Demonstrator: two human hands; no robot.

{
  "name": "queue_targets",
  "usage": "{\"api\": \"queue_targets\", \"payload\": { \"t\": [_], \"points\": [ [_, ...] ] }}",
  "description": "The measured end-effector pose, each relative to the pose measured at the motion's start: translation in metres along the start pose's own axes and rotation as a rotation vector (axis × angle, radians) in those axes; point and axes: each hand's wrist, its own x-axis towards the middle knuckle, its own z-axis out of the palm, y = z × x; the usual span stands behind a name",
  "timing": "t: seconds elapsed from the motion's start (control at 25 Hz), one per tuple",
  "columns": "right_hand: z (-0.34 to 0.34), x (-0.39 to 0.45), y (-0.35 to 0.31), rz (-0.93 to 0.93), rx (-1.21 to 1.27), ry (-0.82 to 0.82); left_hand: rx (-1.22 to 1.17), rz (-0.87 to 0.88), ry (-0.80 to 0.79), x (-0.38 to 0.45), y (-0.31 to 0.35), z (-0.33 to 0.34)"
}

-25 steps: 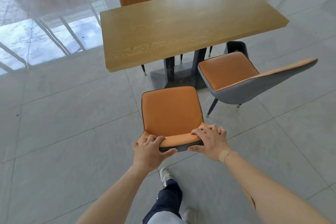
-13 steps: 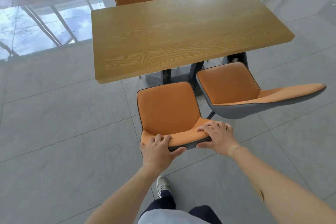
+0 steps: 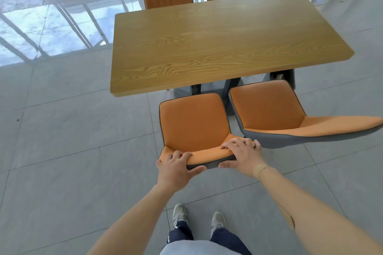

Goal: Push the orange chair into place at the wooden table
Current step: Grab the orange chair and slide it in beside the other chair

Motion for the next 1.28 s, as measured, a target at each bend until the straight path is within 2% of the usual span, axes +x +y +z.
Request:
{"api": "queue_targets", "payload": {
  "t": [0.52, 1.08, 1.28],
  "points": [
    [0.011, 0.017, -0.005, -0.04, 0.015, 0.036, -0.026, -0.029, -0.054, 0.011, -0.011, -0.01],
    [0.007, 0.015, -0.003, -0.027, 0.016, -0.023, -0.003, -0.163, 0.05, -0.008, 0.006, 0.003],
    [0.005, 0.003, -0.013, -0.001, -0.026, 0.022, -0.002, -0.17, 0.06, -0.016, 0.009, 0.003]
  ]
}}
